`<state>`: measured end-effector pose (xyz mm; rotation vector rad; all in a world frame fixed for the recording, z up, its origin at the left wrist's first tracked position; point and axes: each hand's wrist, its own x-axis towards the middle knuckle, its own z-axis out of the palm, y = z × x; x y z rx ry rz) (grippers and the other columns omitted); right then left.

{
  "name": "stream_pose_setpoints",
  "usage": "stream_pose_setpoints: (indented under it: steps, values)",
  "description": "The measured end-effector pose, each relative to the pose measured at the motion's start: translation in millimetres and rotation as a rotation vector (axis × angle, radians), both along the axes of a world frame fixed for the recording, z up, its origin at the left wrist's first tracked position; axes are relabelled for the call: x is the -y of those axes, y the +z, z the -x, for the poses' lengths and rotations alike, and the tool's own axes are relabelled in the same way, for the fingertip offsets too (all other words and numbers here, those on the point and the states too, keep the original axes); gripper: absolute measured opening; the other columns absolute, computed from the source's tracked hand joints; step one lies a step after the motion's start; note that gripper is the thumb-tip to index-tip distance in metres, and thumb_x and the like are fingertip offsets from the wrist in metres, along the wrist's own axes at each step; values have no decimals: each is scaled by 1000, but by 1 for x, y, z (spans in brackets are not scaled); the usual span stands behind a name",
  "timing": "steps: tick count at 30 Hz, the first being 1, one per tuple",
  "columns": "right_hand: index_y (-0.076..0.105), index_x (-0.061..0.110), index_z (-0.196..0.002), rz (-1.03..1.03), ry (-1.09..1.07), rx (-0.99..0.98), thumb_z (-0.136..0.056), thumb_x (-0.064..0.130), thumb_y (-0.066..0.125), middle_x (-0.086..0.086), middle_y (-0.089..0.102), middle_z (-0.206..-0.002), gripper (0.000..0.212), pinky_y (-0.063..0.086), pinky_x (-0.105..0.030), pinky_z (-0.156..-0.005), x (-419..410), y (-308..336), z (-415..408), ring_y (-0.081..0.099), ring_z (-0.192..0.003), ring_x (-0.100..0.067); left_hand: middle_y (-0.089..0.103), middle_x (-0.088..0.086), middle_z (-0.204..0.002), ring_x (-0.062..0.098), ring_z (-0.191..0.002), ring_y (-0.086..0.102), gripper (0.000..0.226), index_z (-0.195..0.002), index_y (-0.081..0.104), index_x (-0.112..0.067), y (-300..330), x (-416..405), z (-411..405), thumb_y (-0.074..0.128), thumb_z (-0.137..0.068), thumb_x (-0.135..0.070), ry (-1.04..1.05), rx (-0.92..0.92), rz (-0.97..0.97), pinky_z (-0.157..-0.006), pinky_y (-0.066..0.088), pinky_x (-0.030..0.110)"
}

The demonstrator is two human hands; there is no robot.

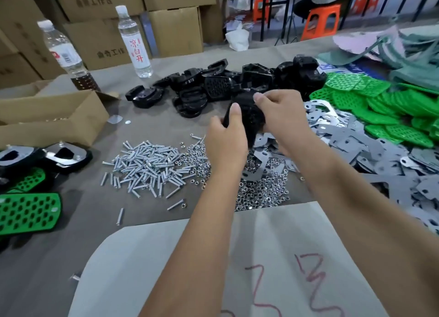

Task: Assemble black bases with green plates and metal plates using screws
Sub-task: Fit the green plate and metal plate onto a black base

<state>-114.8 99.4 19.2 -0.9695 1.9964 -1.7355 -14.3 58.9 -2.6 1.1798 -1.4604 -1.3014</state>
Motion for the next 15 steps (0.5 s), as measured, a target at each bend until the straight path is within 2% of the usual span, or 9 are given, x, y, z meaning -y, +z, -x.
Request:
stream_pose_setpoints:
  steps: [2,4,6,9,11,12,13,15]
  values:
    - [72,1,-80,-39,48,81,-101,26,63,-18,66,-77,33,60,-58,-83,-21,-2,11,65,-78,-35,58,-4,-69,22,-66,59,50,-71,51,-18,0,-10,10,62,-93,-61,39,-20,-22,-66,50,37]
    - [72,5,-86,12,127,283,-104,20,59,-13,71,-87,26,60,-51,-84,-41,-3,23,68,-86,-32,43,-12,-49,9,-47,42,56,-59,39,-21,3,-25,21,72,-88,-56,59,-70,78,-52,37,27]
    - [69,4,-103,88,185,502,-107,15,49,-15,70,-98,23,58,-47,-85,-59,-7,35,66,-91,-30,37,-14,-43,6,-43,33,57,-58,36,-21,9,-36,37,77,-87,-47,-31,-107,224,-46,28,20]
    - [66,0,-121,157,157,643,-108,12,41,-16,64,-108,30,45,-40,-85,-78,-11,47,57,-97,-28,30,-13,-51,11,-52,27,55,-61,34,-19,18,-47,56,78,-88,-40,-180,-151,228,-52,25,28]
    - [69,2,-106,151,100,519,-108,11,45,-16,65,-97,26,46,-34,-72,-92,-8,56,59,-81,-25,33,2,-62,15,-60,30,52,-67,39,-17,12,-50,62,77,-88,-44,-235,-160,131,-57,25,31]
    - [71,4,-95,113,79,376,-107,12,49,-13,68,-86,26,49,-30,-65,-99,-5,62,61,-71,-20,38,5,-67,16,-62,34,50,-69,42,-16,7,-51,62,77,-88,-46,-258,-160,50,-58,29,33]
    - [72,6,-87,54,78,211,-106,14,55,-10,71,-77,27,53,-28,-60,-106,0,68,64,-62,-18,43,6,-70,17,-65,40,49,-72,45,-15,3,-53,61,78,-88,-47,-286,-169,-42,-60,38,35]
    - [76,11,-85,-98,94,-73,-102,22,65,-4,76,-71,24,60,-29,-58,-115,10,82,69,-59,-18,49,9,-74,22,-70,48,47,-73,47,-16,-4,-58,58,78,-86,-49,-305,-183,-144,-67,52,50]
